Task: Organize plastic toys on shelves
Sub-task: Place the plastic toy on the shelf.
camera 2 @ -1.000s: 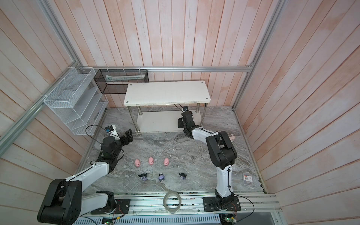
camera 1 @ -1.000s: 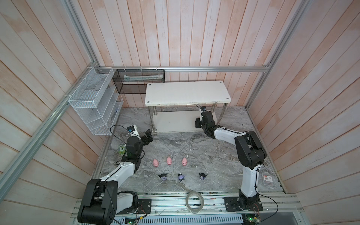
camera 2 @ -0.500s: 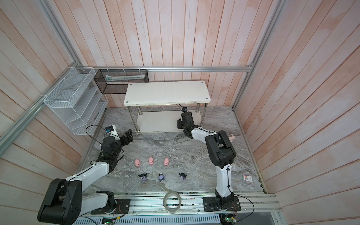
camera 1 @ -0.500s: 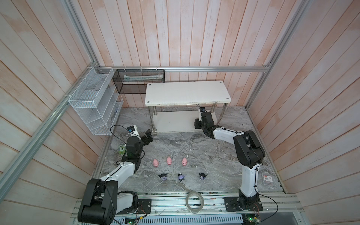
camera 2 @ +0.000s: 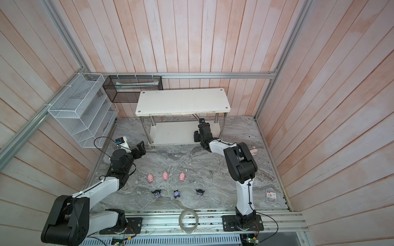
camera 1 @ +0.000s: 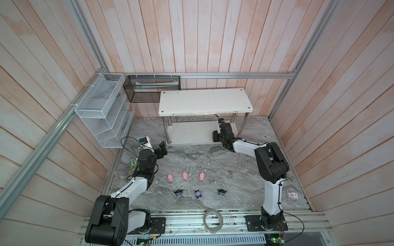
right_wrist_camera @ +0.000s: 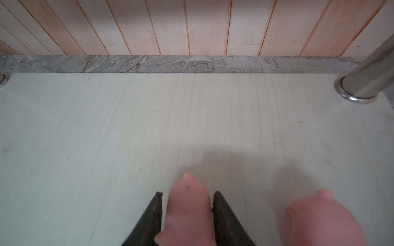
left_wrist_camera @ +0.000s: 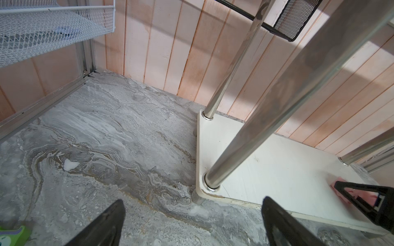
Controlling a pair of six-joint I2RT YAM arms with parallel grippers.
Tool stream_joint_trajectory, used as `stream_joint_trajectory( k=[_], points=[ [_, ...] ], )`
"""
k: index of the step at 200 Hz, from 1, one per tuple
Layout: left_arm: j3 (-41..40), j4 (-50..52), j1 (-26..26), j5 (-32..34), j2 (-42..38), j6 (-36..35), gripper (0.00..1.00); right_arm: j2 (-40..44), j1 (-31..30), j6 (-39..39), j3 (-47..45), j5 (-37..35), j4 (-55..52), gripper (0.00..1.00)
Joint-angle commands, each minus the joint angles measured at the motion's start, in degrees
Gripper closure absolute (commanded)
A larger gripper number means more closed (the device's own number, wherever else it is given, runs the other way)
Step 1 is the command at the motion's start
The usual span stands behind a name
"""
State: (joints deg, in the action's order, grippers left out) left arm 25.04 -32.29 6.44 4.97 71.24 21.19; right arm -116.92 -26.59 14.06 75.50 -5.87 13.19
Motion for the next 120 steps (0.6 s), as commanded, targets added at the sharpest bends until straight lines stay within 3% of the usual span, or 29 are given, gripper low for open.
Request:
stream_joint_trajectory(
  k=[1,60,120],
  points=[
    [-0.1,0.1,0.1,0.9,0.4,-0.4,0.00,-0.7,0.0,0.1,0.9,0.5,-0.9,0.55],
    [-0.2,0.0,0.2,1.1,0.1,-0.3,0.00,2.6,0.0,0.6,0.5,2.3,-0.9,0.44],
    [-0.4,0.1,0.1,1.6,-0.2,-0.6,0.00,13.3,0.0,2.8,-5.4,6.2,2.3,0.39]
  ],
)
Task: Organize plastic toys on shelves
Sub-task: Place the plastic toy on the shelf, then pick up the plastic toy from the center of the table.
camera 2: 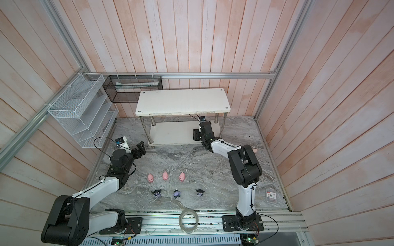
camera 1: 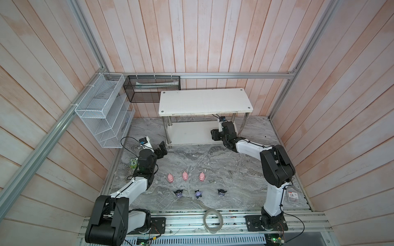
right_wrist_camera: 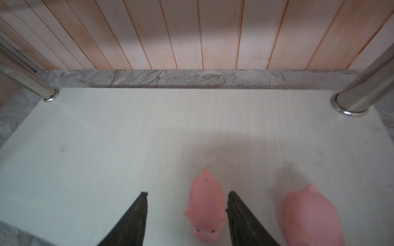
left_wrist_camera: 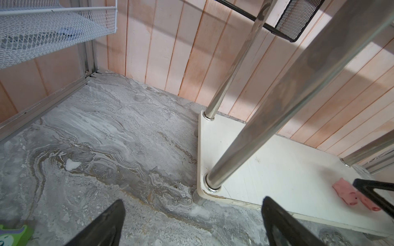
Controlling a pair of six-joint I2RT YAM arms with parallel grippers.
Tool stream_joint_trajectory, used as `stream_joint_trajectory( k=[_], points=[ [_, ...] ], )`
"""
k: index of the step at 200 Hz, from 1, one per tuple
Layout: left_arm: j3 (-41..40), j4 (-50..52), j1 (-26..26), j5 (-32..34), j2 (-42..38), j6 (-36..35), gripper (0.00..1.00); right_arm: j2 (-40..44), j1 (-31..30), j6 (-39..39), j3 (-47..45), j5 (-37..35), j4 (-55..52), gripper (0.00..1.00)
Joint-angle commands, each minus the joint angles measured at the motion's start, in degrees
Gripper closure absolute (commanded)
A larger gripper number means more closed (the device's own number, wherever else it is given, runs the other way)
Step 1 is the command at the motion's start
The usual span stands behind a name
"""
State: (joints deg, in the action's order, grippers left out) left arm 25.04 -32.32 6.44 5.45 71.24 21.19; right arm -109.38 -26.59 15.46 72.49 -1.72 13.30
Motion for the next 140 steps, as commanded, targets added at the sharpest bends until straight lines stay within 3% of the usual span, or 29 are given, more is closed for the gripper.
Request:
stream_joint_trajectory(
  k=[1,40,83,140],
  points=[
    [-0.4,0.1,0.1,1.1,-0.2,-0.6,0.00,6.0,0.0,1.4,-2.4,2.2,2.2,0.39],
    [-0.5,0.4,0.1,1.5,-0.6,-0.7,0.00,15.4,-1.5,0.8,-10.3,3.0,2.3,0.39],
    [-0.3,0.5,0.2,1.4,-0.9,-0.6,0.00,25.8,-9.1,0.5,-21.5,-1.5,-0.2,0.38],
    [-0.1,0.5,0.1,1.2,-0.7,0.8,0.00,26.2,-18.6,5.8,-27.5,0.8,-3.1,0.38]
  ],
)
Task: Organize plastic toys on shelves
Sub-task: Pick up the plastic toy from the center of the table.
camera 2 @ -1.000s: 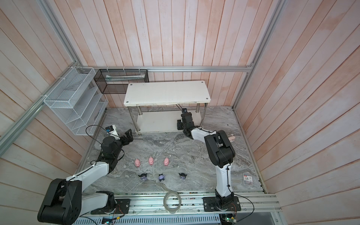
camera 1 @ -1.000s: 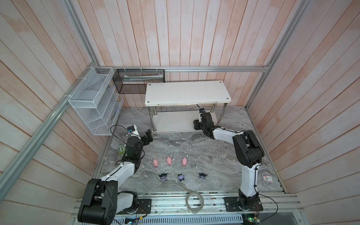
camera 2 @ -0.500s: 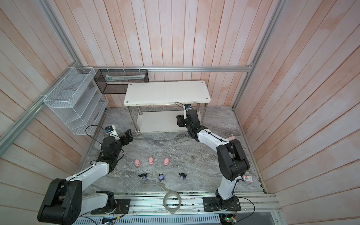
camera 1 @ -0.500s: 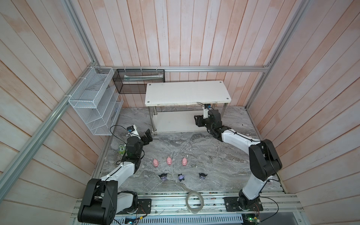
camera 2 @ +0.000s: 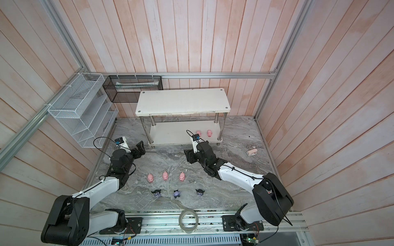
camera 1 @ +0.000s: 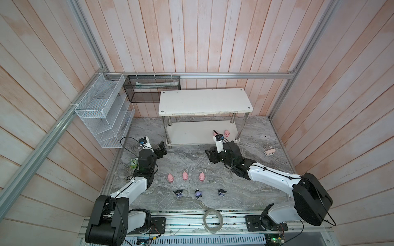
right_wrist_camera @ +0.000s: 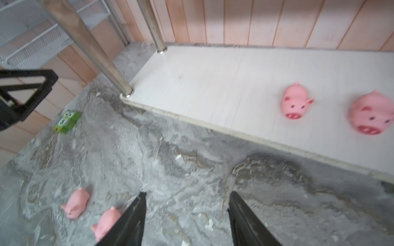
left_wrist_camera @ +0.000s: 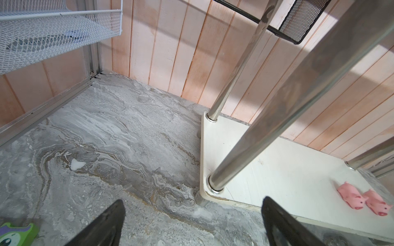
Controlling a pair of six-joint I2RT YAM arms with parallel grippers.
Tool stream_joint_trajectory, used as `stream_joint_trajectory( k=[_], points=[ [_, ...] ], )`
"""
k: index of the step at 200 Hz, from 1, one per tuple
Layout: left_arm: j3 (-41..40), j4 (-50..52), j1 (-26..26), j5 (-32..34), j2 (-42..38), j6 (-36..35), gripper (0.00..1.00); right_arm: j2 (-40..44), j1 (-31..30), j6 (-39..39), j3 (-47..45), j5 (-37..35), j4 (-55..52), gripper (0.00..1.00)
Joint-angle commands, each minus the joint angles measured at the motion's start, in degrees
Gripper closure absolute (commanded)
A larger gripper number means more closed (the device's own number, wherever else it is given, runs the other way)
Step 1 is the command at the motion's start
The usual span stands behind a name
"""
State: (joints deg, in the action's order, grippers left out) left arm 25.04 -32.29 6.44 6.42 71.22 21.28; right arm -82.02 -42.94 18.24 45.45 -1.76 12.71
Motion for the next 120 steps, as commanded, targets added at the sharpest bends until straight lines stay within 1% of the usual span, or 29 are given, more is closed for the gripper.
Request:
stream_joint_trajectory(
  k=[1,55,71,120],
  points=[
    [-0.1,0.4,0.2,0.3,-0.8,0.7,0.00,-1.2,-2.4,3.1,-0.5,0.9,-2.5,0.38],
    [0.1,1.4,0.1,0.5,-2.3,1.0,0.00,-7.4,-8.1,5.6,1.3,4.4,-8.0,0.36],
    [-0.2,1.5,0.2,0.4,-2.6,1.0,0.00,-8.9,-8.7,6.2,2.0,5.8,-10.2,0.36],
    [-0.7,1.1,0.2,0.2,-2.7,1.2,0.00,-9.9,-10.5,6.7,2.7,6.6,-13.4,0.36]
  ],
)
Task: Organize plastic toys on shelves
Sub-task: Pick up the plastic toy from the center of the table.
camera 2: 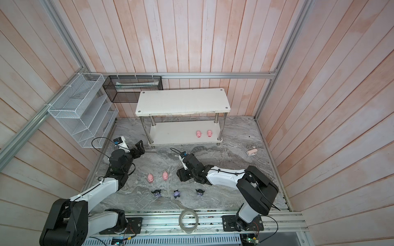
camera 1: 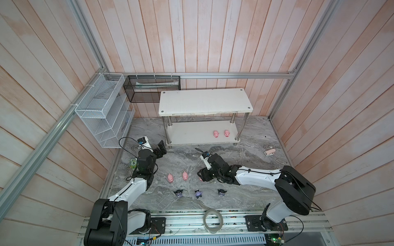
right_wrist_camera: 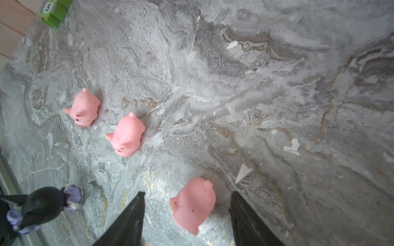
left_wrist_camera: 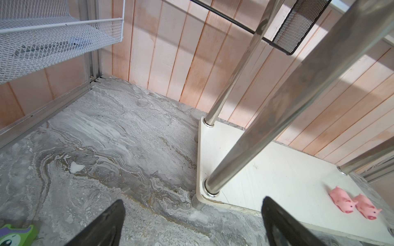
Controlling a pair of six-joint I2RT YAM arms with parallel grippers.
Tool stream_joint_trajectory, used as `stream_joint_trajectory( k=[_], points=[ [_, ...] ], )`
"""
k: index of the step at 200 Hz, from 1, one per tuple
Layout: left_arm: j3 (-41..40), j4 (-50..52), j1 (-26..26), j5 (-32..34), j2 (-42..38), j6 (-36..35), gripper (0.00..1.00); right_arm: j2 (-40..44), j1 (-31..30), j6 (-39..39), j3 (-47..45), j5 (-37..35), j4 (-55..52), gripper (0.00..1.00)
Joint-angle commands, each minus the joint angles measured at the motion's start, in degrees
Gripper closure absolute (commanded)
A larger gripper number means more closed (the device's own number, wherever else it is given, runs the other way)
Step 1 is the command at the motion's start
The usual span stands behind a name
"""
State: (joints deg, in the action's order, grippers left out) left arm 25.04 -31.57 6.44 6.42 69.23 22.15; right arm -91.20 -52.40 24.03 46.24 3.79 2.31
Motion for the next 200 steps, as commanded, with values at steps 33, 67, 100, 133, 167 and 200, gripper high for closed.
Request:
stream_joint_trajectory(
  k=[33,67,100,133,167,200],
  points=[
    [-0.9,0.4,0.1,0.2,-1.0,0.4,0.00,-2.3,-2.4,1.5,2.0,0.9,-3.3,0.36],
    [-1.2,0.4,0.2,0.1,-1.4,0.4,0.00,-4.2,-3.4,2.1,1.7,0.3,-3.5,0.37],
    [-1.6,0.4,0.2,0.1,-1.4,0.6,0.00,-4.9,-3.7,1.8,2.0,-1.9,-4.4,0.37],
    [-1.8,0.5,0.2,0.3,-1.7,0.5,0.00,-5.2,-3.8,2.0,2.0,-3.1,-5.0,0.39],
    [-1.8,0.4,0.1,0.3,-1.5,0.5,0.00,-4.1,-4.3,2.1,2.2,-4.5,-5.5,0.40],
    [-1.9,0.4,0.1,0.3,-1.4,0.5,0.00,-1.5,-4.7,2.7,1.0,-5.5,-4.6,0.41]
  ],
)
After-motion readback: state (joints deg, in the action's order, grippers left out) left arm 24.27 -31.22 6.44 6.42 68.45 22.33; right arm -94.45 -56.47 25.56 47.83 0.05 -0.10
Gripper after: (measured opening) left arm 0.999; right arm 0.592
